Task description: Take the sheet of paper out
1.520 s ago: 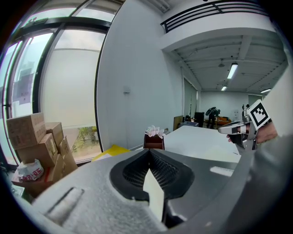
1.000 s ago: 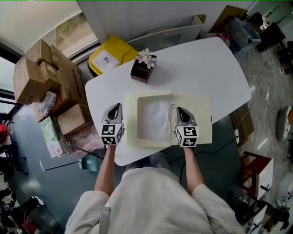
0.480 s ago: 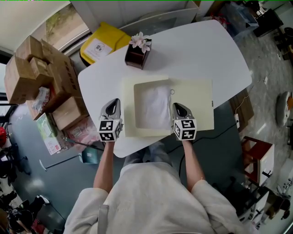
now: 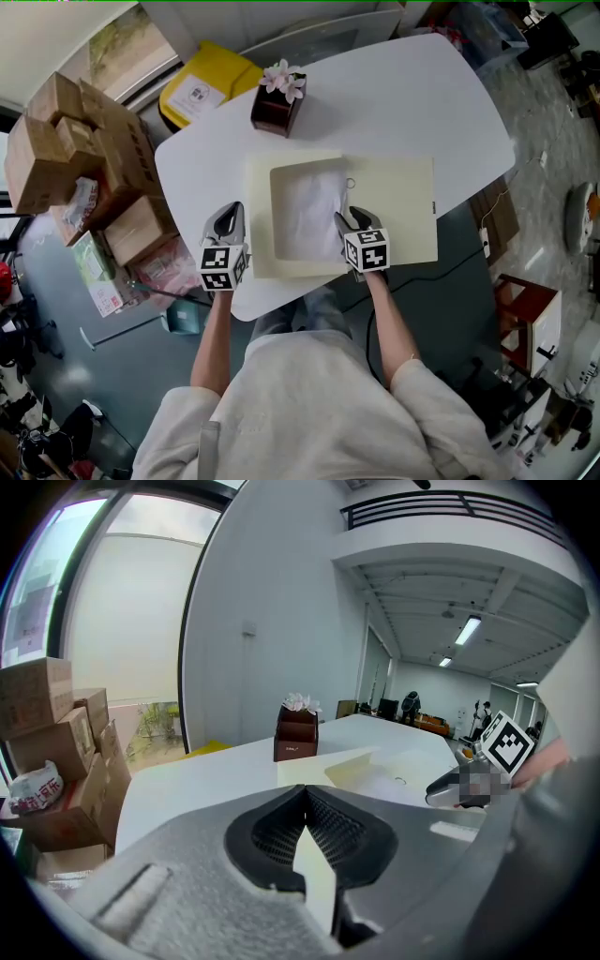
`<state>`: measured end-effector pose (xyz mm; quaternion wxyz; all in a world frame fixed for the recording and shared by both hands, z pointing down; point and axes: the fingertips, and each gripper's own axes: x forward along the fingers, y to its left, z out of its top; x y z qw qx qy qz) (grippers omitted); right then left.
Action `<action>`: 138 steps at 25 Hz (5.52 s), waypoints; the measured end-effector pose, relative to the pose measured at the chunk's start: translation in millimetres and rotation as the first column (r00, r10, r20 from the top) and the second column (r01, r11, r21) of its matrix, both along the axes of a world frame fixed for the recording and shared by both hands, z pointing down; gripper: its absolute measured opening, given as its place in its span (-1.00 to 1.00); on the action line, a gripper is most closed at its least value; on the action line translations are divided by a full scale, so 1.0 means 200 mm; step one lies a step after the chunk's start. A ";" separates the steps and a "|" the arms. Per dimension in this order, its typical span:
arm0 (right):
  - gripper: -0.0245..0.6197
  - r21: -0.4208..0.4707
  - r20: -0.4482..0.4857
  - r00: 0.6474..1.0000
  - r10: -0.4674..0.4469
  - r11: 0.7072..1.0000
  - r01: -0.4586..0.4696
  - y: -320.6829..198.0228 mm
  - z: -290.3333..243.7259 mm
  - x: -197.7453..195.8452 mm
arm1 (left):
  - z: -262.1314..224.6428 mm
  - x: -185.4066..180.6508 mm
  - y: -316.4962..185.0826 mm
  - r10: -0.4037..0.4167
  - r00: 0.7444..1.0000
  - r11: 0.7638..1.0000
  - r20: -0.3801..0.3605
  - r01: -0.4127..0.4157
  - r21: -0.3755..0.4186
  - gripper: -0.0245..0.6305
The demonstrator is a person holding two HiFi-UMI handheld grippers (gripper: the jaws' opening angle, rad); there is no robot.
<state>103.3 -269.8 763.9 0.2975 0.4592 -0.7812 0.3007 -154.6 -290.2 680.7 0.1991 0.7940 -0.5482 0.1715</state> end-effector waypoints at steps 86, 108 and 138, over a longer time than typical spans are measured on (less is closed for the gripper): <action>-0.90 0.511 -0.034 0.976 0.216 0.843 -0.169 -0.28 -1.09 0.51 | -0.58 0.31 -0.23 0.148 0.989 0.964 0.006 -0.146 0.225 -0.91; -0.90 0.620 0.022 0.986 0.166 0.772 -0.144 -0.23 -1.39 0.30 | -0.91 0.31 -0.20 0.139 0.990 0.929 0.010 -0.134 0.344 -0.91; -0.90 0.629 0.021 0.990 0.136 0.768 -0.119 -0.28 -1.41 0.22 | -0.93 0.29 -0.21 0.131 0.991 0.928 0.000 -0.122 0.352 -0.91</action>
